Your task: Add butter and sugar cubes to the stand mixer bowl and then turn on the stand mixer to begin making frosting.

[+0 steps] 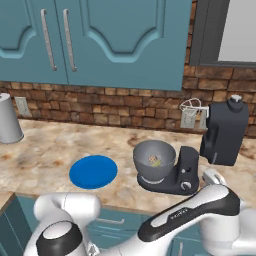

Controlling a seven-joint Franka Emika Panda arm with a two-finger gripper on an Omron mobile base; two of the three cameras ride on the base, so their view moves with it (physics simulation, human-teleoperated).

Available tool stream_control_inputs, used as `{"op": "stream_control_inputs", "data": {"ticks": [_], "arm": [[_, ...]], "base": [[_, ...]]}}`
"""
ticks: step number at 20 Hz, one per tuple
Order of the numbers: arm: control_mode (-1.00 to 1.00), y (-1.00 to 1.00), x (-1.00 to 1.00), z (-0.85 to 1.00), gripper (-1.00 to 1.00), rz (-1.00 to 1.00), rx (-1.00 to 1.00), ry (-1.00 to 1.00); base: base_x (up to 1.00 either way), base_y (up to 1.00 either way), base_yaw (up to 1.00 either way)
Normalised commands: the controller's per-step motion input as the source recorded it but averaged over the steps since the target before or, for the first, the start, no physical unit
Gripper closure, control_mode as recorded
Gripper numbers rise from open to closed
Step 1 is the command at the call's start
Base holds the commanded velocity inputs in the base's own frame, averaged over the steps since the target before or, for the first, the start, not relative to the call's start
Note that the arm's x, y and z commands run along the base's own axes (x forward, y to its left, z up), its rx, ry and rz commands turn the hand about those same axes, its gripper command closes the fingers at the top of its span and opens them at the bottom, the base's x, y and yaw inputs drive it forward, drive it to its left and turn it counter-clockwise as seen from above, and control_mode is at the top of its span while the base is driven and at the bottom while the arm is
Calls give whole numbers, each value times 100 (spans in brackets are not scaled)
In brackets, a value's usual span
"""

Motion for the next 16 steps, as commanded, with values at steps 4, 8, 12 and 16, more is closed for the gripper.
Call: {"op": "stream_control_inputs", "data": {"ticks": [4,8,12,16], "arm": [[-100,-7,39,0,-100,3,11,-7],[-100,0,37,0,-100,1,8,-8],[-100,0,39,0,-100,1,6,-8],[-100,0,41,0,-100,1,6,-6]], "base": [[0,0,0],[0,0,0],[0,0,0],[0,0,0]]}}
